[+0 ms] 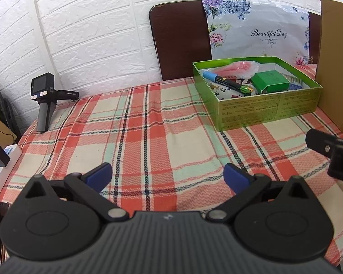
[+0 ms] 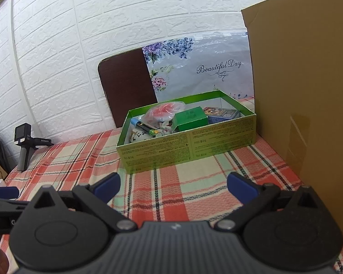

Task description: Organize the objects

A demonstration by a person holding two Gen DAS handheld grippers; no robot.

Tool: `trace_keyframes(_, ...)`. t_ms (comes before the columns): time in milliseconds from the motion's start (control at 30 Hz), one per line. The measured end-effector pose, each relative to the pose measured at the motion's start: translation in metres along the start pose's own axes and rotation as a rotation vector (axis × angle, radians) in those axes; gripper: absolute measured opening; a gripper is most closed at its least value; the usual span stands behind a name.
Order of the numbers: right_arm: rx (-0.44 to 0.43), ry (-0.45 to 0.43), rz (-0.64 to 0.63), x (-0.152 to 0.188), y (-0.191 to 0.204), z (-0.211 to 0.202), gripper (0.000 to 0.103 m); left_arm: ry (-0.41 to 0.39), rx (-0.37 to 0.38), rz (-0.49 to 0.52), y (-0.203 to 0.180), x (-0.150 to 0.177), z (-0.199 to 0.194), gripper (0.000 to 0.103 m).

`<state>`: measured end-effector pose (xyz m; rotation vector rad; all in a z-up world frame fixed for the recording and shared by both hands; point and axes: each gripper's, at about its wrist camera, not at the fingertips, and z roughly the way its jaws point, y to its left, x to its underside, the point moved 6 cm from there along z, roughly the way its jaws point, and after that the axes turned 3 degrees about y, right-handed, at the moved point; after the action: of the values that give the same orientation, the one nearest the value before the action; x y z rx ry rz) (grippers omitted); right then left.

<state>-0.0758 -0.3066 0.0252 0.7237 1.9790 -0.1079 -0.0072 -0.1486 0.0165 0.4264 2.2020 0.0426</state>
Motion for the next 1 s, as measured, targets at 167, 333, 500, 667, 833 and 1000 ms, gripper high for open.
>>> trace_keyframes(167,0.001,0.001,-0.001,0.001,-0.001,0.000,0.103,0.028,0.016,-0.004,-0.002,0.002,0.003,0.103)
trace_keyframes(333,0.004,0.006,0.006,0.002,-0.003,0.002,0.103,0.053,0.025,-0.008,-0.004,0.004,0.005,0.103)
trace_keyframes(500,0.005,0.011,0.011,0.003,-0.005,0.004,0.103,0.063,0.025,-0.008,-0.005,0.006,0.006,0.103)
trace_keyframes(667,0.004,0.016,0.011,0.003,-0.005,0.005,0.103,0.076,0.032,-0.005,-0.007,0.007,0.008,0.103)
trace_keyframes(833,0.005,0.022,0.012,0.004,-0.004,0.006,0.103,0.092,0.037,-0.007,-0.008,0.008,0.010,0.103)
trace_keyframes(1000,0.004,0.025,0.013,0.004,-0.004,0.006,0.103,0.099,0.041,-0.008,-0.009,0.009,0.011,0.103)
